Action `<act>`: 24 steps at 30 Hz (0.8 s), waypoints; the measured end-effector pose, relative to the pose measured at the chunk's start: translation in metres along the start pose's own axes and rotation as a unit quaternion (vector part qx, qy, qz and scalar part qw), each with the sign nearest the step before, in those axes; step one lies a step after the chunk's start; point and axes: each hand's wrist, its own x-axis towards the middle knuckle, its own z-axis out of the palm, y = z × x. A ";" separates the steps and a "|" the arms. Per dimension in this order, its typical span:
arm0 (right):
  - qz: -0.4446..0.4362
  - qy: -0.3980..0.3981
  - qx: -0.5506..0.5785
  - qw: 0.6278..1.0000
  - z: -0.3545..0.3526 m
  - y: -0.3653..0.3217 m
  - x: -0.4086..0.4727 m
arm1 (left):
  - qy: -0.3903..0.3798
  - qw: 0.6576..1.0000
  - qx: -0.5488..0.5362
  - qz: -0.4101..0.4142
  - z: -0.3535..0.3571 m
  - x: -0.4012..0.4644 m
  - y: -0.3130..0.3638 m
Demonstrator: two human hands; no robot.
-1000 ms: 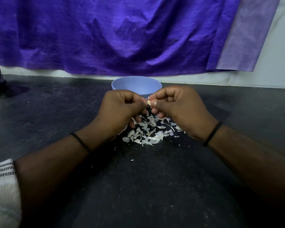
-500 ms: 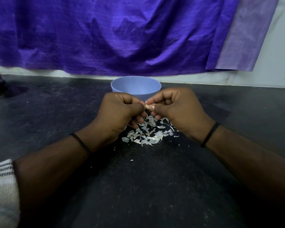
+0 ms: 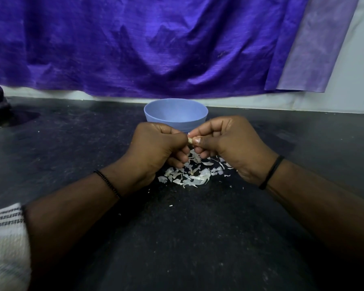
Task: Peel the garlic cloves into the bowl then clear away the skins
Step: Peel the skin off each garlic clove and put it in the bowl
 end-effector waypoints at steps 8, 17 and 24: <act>0.042 -0.010 0.070 0.997 -0.003 -0.006 -0.001 | -0.012 0.999 -0.043 -0.027 0.000 0.002 -0.001; -0.006 0.019 -0.013 1.000 0.000 0.000 -0.001 | -0.028 0.997 -0.058 -0.040 -0.003 0.005 -0.003; -0.035 0.022 -0.032 0.999 -0.003 -0.002 -0.001 | -0.066 0.995 -0.066 -0.037 -0.007 0.005 0.001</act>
